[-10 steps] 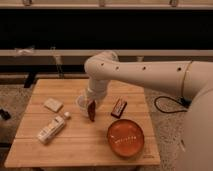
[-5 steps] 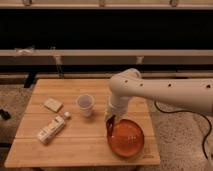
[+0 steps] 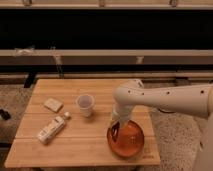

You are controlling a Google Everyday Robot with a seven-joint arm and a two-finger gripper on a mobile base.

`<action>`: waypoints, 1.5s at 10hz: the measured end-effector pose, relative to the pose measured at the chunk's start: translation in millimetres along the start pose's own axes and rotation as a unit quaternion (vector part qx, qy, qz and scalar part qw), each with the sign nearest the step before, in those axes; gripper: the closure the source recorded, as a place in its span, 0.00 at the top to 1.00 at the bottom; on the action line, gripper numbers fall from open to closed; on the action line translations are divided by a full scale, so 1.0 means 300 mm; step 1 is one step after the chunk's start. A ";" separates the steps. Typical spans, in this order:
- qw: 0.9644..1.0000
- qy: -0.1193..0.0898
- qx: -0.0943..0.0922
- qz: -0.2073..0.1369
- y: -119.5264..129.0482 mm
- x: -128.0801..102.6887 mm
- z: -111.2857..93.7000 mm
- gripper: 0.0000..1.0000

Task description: Place the pepper in the ceramic bowl

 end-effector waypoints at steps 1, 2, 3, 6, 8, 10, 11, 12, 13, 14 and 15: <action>1.000 -0.002 0.007 0.007 -0.006 -0.016 0.008 0.58; 1.000 -0.004 0.017 0.015 -0.012 -0.030 0.011 0.68; 0.999 -0.006 0.024 0.025 -0.026 -0.043 0.013 0.76; 0.998 -0.015 0.033 0.049 -0.076 -0.056 -0.004 0.80; 0.998 -0.014 0.019 0.057 -0.117 -0.053 -0.025 0.80; 0.998 -0.013 0.002 0.054 -0.133 -0.043 -0.046 0.80; 0.999 -0.014 -0.003 0.049 -0.127 -0.036 -0.054 0.80; 0.999 -0.024 -0.013 0.028 -0.093 -0.019 -0.084 0.80; 0.999 -0.030 -0.019 0.017 -0.075 -0.010 -0.103 0.80; 0.999 -0.030 -0.019 0.018 -0.080 -0.010 -0.103 0.80; 0.999 -0.030 -0.019 0.016 -0.074 -0.009 -0.103 0.80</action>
